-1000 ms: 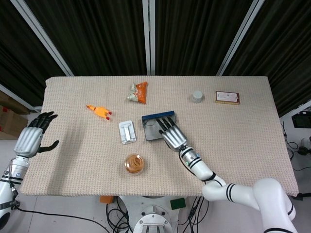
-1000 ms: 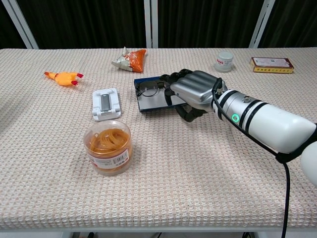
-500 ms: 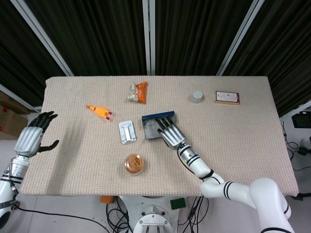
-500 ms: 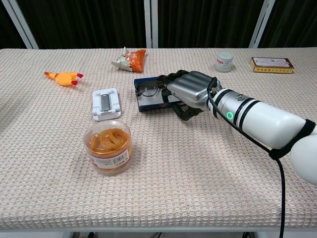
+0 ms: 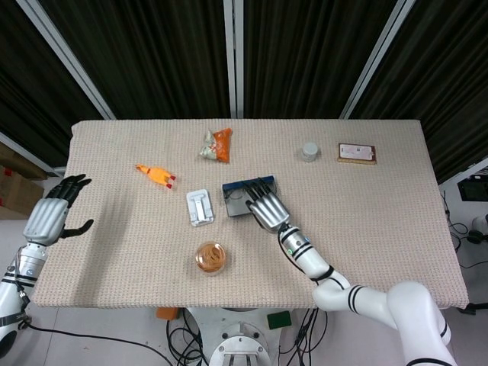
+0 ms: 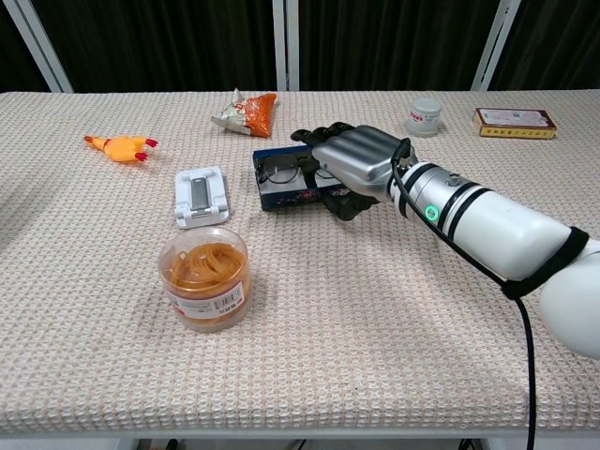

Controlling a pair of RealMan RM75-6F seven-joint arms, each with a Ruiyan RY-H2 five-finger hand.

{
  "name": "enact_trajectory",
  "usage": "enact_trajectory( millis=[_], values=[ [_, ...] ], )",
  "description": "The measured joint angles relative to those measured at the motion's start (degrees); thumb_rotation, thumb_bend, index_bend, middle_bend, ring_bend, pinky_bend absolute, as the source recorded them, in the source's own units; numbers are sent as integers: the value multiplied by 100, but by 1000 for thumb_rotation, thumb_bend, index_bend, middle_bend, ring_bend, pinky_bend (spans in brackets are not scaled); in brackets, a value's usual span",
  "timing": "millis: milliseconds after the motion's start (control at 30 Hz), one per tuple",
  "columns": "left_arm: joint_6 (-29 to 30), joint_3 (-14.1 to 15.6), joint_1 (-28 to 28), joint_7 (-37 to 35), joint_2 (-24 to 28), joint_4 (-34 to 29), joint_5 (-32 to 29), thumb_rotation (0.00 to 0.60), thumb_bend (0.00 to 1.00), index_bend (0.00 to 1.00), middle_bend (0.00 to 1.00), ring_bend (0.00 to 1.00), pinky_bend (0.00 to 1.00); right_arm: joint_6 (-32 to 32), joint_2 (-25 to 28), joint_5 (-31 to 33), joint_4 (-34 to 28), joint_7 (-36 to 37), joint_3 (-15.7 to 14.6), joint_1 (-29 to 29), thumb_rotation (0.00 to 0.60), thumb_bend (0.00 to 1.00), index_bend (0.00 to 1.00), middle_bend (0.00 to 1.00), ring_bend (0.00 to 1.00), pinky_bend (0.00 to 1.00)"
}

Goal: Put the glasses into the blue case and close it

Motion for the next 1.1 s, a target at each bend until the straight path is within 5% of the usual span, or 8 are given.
enact_trajectory(
  millis=[333, 733, 1100],
  values=[
    [86, -1, 9, 40, 48, -105, 52, 600, 241, 118, 65, 34, 170, 514, 219, -260, -250, 259, -155, -386, 600, 610, 902, 17, 0, 0],
    [80, 11, -14, 175, 68, -234, 84, 600, 241, 118, 65, 34, 170, 1549, 1545, -753, -1745, 232, -738, -1409, 600, 609, 934, 20, 0, 0],
    [-95, -23, -118, 178, 126, -267, 18, 600, 241, 119, 65, 34, 171, 1399, 1067, -897, -1010, 180, -489, -1191, 600, 606, 931, 15, 0, 0]
  ],
)
